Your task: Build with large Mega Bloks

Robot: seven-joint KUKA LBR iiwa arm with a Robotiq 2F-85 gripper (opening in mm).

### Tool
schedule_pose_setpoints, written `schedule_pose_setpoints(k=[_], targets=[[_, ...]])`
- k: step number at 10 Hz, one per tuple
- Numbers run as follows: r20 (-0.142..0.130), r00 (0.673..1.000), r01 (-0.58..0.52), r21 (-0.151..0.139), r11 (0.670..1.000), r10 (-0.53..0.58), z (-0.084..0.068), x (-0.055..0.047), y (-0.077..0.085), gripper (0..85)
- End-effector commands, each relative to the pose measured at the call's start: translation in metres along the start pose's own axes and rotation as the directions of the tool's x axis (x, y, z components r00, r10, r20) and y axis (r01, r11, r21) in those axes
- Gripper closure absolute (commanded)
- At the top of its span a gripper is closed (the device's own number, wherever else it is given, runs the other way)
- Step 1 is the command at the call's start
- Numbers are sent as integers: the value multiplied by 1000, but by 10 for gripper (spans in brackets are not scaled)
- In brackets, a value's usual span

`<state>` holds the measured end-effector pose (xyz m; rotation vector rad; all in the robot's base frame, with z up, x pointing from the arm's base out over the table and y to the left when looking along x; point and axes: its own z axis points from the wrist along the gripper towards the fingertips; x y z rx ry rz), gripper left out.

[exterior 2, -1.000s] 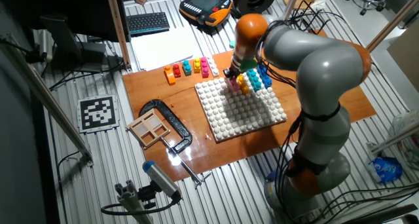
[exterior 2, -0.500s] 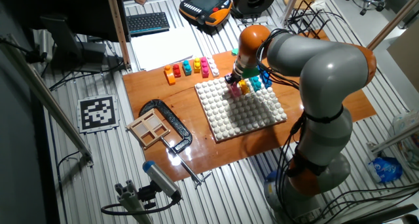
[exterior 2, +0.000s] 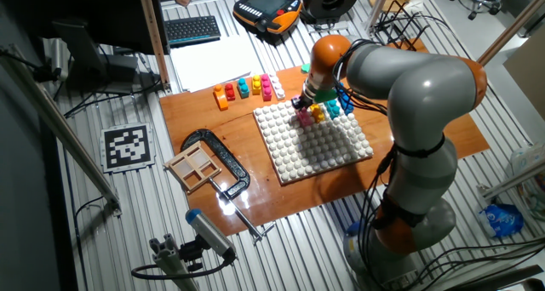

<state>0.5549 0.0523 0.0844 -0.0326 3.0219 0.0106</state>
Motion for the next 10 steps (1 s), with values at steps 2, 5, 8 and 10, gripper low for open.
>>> schedule_pose_setpoints(k=[2,5,8,10], targets=[[4,1000,1,-3,1000,-1,4,-1,0,850],[5,1000,4,-7,1000,-4,8,-1,-1,850],[16,1000,0,-10,1000,0,13,-1,0,850],[16,1000,0,-12,1000,0,15,0,0,850]])
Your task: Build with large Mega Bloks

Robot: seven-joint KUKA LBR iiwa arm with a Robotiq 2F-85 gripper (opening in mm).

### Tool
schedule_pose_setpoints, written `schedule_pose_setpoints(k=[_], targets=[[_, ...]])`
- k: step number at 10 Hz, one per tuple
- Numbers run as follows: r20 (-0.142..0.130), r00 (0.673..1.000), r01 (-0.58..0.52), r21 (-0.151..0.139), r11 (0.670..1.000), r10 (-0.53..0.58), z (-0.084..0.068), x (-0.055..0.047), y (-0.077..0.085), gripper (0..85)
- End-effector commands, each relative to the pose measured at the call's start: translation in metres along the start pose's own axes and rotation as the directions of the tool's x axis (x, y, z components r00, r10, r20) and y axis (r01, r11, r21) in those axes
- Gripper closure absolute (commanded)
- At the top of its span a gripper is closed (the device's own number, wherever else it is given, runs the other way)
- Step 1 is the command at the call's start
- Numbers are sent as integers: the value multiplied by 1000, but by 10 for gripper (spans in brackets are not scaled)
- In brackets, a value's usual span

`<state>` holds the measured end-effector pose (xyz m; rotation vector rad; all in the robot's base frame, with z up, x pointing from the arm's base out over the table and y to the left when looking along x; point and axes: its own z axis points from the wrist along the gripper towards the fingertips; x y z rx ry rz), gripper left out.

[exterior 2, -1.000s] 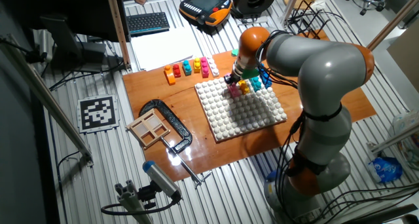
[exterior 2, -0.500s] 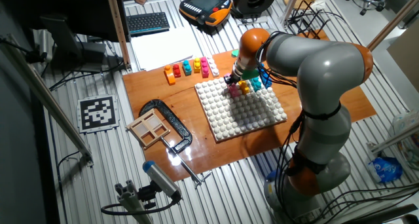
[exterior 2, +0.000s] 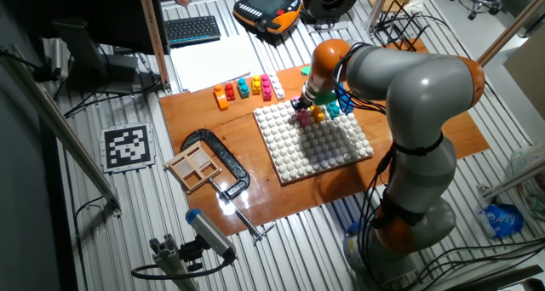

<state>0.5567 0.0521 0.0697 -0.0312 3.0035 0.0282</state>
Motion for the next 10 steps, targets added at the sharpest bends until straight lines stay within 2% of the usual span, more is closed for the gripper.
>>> schedule_pose_setpoints(k=[1,10], targets=[[2,1000,-2,0,1000,2,1,1,1,850],[13,1000,-2,-4,1000,2,8,2,2,850]])
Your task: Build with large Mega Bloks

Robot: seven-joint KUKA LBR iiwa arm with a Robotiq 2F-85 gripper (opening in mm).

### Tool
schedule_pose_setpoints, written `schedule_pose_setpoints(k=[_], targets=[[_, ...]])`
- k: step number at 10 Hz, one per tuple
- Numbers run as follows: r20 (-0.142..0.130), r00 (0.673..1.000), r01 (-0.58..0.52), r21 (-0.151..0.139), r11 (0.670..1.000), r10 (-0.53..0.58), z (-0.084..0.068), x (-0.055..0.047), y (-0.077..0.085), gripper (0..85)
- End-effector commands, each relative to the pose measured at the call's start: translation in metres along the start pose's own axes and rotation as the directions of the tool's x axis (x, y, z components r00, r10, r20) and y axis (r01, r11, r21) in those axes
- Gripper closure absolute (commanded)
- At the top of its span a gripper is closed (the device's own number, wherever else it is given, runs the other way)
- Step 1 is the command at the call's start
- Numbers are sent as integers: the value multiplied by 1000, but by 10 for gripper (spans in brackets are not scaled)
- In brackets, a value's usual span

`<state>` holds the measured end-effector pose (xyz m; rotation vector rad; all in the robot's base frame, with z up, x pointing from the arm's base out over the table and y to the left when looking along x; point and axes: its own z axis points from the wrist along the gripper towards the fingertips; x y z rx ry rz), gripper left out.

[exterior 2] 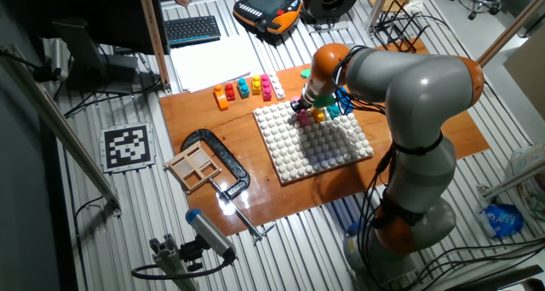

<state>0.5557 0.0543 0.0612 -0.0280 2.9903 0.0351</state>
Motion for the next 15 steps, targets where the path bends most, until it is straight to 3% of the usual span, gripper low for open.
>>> schedule_pose_setpoints(k=[1,4,5,6,7,9,12,15], targets=[[0,1000,0,-1,1000,0,0,0,0,850],[-2,1000,-14,-12,1000,14,-1,0,0,850],[0,1000,-25,-3,1000,25,-3,0,1,680],[3,999,-38,2,999,38,-5,0,4,680],[3,999,-44,17,999,43,-10,0,6,510],[-4,999,-52,25,998,52,-20,-1,7,510],[-42,998,-45,32,999,46,-44,-10,4,510],[-75,993,-91,24,996,92,-69,-23,18,510]])
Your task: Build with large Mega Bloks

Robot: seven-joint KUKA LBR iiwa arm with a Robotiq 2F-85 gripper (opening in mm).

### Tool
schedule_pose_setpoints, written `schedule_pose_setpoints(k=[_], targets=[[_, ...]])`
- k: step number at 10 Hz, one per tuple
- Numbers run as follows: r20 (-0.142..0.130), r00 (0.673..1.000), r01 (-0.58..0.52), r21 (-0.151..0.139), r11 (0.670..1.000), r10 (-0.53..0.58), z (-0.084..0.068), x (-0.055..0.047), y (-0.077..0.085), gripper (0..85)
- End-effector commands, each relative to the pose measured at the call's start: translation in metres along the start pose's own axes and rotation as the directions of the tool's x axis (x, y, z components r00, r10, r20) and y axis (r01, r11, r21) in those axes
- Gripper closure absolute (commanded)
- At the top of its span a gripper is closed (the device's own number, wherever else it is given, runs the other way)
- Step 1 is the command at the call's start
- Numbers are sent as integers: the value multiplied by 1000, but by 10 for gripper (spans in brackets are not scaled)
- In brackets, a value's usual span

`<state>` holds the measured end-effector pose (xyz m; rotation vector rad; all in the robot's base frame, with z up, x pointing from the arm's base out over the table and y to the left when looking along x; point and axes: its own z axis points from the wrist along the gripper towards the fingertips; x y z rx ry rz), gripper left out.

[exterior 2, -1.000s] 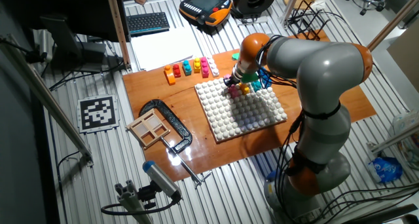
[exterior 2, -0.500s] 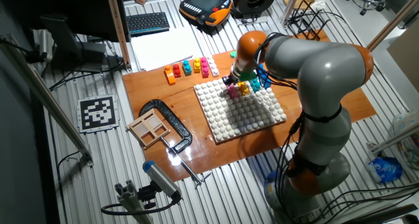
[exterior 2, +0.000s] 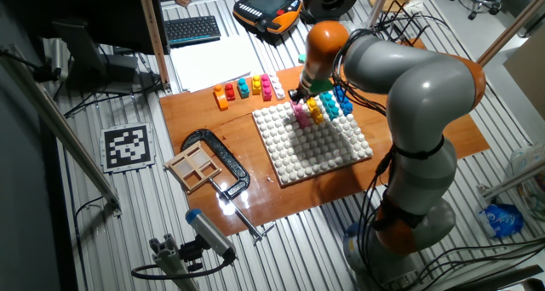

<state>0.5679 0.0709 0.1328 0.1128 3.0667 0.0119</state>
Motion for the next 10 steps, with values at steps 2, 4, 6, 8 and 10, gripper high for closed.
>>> schedule_pose_setpoints(k=[2,4,6,8,10], targets=[[-19,1000,0,0,1000,0,-12,-4,7,510],[-13,1000,2,-17,1000,-2,-13,-4,9,510],[-8,1000,12,-22,1000,-13,-15,-2,10,510],[-5,999,32,-23,999,-32,-15,-4,8,510],[1,999,49,-10,999,-49,-16,-6,7,510]])
